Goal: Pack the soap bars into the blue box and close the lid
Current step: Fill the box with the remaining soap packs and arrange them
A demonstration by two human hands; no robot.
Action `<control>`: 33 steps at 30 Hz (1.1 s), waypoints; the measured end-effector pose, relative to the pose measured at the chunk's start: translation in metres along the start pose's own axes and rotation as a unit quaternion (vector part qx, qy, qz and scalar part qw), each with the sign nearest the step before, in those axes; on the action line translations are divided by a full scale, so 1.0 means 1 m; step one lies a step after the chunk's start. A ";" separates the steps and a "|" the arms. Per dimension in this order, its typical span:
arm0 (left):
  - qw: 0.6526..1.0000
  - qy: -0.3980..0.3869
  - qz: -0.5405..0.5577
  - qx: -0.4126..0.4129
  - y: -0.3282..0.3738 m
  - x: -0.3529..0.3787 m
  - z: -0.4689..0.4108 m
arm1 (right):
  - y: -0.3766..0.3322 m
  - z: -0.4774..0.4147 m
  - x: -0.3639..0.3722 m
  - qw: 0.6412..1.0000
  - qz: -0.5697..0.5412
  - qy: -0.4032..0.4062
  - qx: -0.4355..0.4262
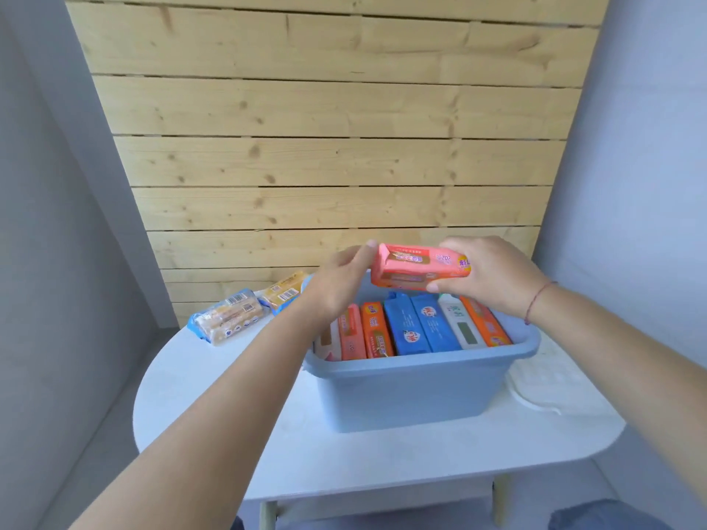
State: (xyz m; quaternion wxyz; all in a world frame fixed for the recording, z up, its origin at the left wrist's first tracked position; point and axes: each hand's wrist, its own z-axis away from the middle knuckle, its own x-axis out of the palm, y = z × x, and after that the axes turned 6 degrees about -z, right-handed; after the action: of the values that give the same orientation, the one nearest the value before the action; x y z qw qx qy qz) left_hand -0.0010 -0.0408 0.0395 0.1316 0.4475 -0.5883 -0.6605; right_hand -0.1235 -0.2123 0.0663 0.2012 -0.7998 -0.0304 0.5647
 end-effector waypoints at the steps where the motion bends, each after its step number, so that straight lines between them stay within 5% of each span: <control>1: 0.996 -0.007 -0.084 -0.009 -0.006 0.003 -0.001 | 0.006 0.002 0.001 1.000 0.000 0.014 0.014; 4: 0.917 -0.106 -0.385 -0.013 -0.021 0.023 -0.003 | 0.018 -0.001 0.003 0.999 -0.017 0.037 0.032; 6: 0.871 -0.128 -0.475 0.014 -0.025 0.031 0.000 | 0.014 -0.007 0.009 0.999 -0.021 0.036 0.020; 12: 0.887 -0.175 -0.424 0.058 -0.021 0.022 0.011 | -0.011 -0.033 0.049 0.999 0.007 0.019 -0.045; 20: 0.862 -0.197 -0.461 0.077 -0.025 0.013 0.020 | -0.026 -0.047 0.080 0.997 0.041 -0.007 -0.058; 24: 0.908 0.002 -0.404 0.108 -0.023 0.011 0.019 | -0.019 -0.043 0.086 0.997 0.064 -0.028 -0.030; 26: 0.878 0.073 -0.452 0.135 -0.028 0.009 0.014 | -0.019 -0.040 0.089 0.998 0.023 -0.051 -0.014; 33: 0.788 -0.063 -0.609 0.073 -0.042 0.009 0.006 | -0.021 -0.038 0.094 0.989 0.033 -0.137 -0.042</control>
State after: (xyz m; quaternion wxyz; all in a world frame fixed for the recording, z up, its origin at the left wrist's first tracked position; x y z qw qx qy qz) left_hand 0.0040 -0.0316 -0.0026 -0.3678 0.6787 -0.2475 -0.5856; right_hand -0.0515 -0.1783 0.0009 0.1423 -0.7230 -0.0550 0.6738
